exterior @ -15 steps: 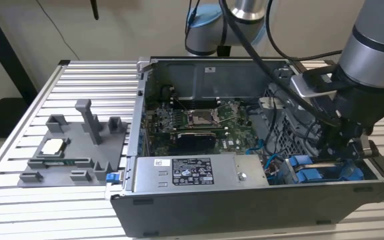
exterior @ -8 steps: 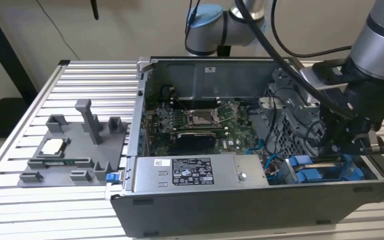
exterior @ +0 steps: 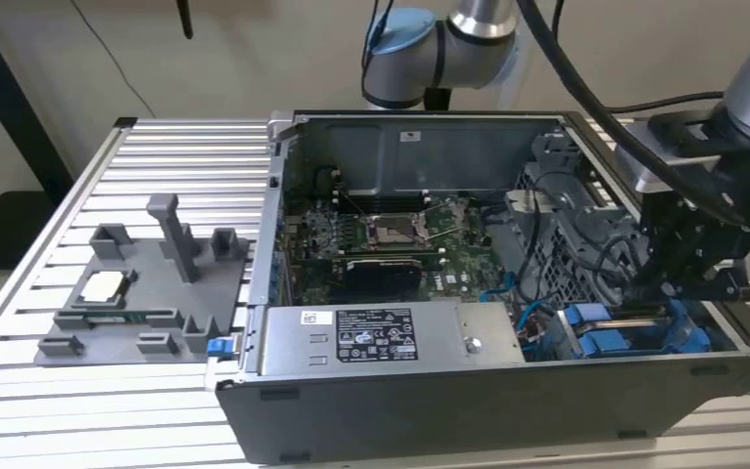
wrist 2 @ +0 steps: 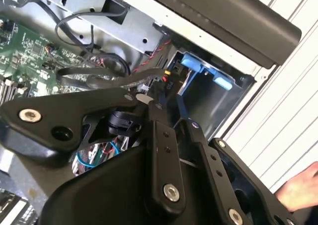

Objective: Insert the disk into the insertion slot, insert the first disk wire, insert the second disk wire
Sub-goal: 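Insert the second disk wire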

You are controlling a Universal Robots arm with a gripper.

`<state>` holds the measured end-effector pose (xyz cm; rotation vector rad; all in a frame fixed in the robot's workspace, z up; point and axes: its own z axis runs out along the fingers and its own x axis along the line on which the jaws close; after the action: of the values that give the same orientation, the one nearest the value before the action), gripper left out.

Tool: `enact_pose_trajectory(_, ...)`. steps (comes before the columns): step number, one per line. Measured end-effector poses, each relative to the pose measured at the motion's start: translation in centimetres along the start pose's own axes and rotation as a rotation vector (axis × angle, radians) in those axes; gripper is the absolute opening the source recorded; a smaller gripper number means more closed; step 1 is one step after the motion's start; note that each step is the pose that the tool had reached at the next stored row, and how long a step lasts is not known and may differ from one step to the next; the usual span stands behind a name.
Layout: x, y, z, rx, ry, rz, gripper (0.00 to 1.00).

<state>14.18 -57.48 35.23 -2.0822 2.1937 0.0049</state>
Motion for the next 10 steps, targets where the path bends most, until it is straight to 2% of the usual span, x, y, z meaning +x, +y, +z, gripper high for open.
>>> enact_pose_trajectory(2,-0.02,-0.06,-0.25,-0.0074,0.0005,0.001,0.24)
enact_pose_trajectory(7,-0.13,-0.18,-1.42,-0.0162,0.0009,0.001,0.24)
enact_pose_trajectory(9,-0.15,-0.43,-1.59,-0.0288,0.0014,0.002,0.24)
enact_pose_trajectory(10,-0.17,-0.69,-1.61,-0.0399,0.0022,0.003,0.24)
